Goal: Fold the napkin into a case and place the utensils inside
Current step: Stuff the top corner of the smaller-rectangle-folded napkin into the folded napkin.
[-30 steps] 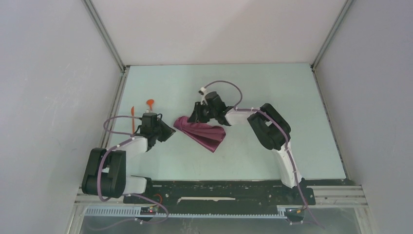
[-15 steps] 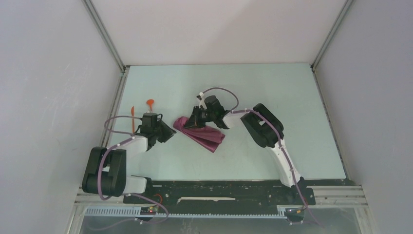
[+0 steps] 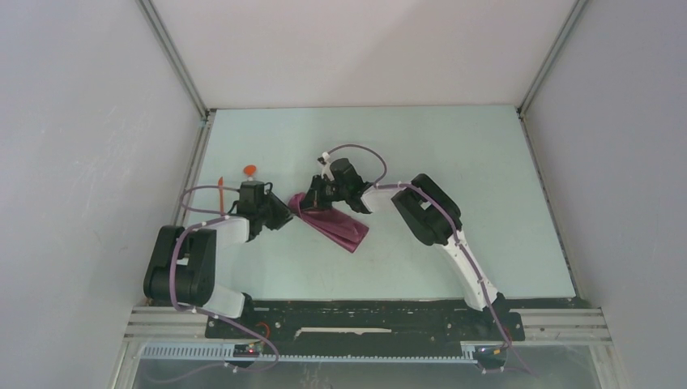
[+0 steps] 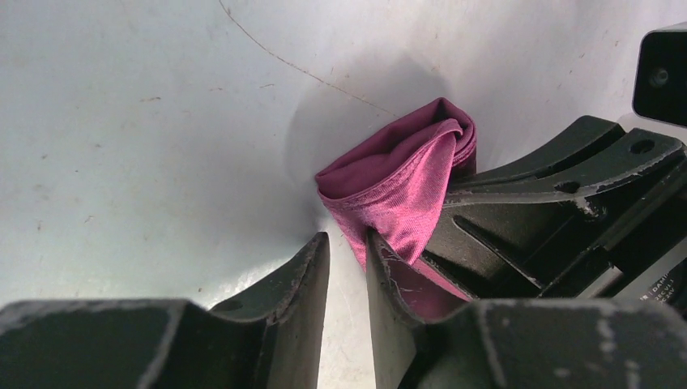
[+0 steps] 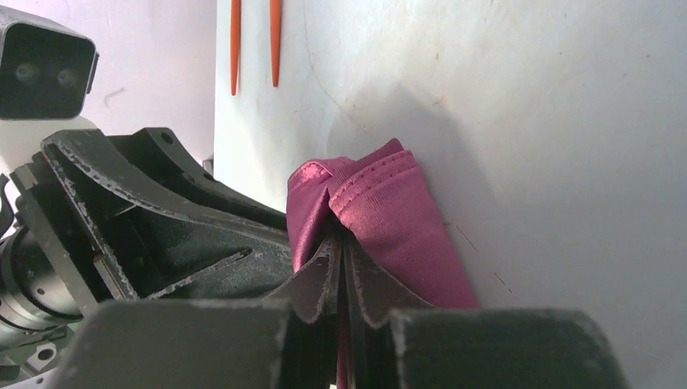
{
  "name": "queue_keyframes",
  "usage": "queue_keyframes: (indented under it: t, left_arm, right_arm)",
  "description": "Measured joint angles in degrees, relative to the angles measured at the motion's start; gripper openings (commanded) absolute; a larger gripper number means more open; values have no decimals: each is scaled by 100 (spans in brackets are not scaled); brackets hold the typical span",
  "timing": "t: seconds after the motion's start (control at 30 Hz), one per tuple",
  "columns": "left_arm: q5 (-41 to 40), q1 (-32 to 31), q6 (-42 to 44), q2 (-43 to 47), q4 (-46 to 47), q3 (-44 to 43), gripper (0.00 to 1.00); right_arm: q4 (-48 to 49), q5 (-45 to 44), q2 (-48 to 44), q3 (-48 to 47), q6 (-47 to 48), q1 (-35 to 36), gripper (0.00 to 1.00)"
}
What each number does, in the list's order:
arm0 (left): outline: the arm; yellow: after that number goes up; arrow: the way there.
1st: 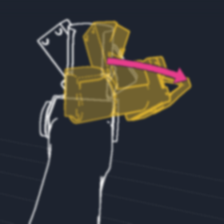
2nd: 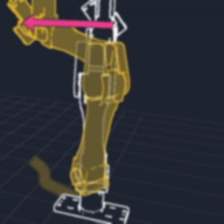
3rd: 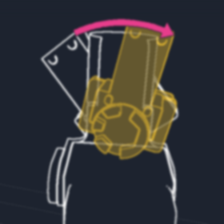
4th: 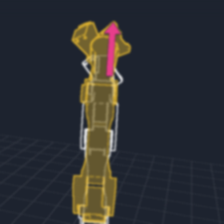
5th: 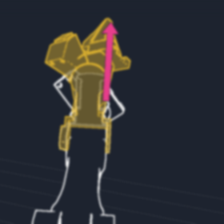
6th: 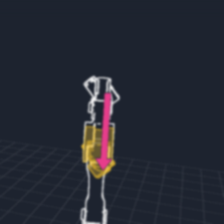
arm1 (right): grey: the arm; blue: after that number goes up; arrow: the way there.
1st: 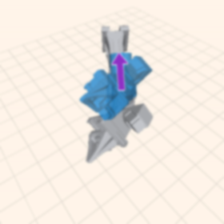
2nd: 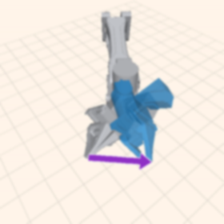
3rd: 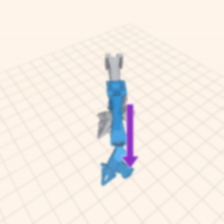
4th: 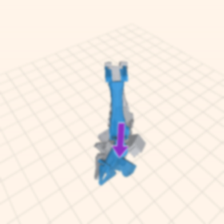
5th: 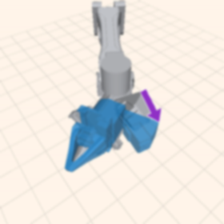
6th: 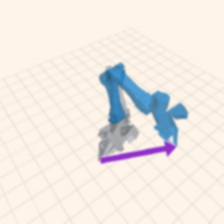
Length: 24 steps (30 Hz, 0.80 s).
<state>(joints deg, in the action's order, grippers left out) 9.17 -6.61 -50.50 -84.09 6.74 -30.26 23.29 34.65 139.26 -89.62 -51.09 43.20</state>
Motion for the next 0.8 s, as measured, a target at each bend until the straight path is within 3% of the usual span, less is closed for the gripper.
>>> queue_keyframes:
  t: [0.3, 0.5, 0.8]
  left_arm:
    - [-48, -2, 24, 286, -210, 35, 44]
    - [-76, 74, 83, 1233, -881, -50, 21]
    - [289, 90, 81, 197, -643, -673, 13]
  right_arm:
    - [46, -492, 42, -48, -210, 101, 7]
    - [251, -632, 0, 107, -413, 122, 0]
    - [350, -629, 0, 179, -758, 120, 0]
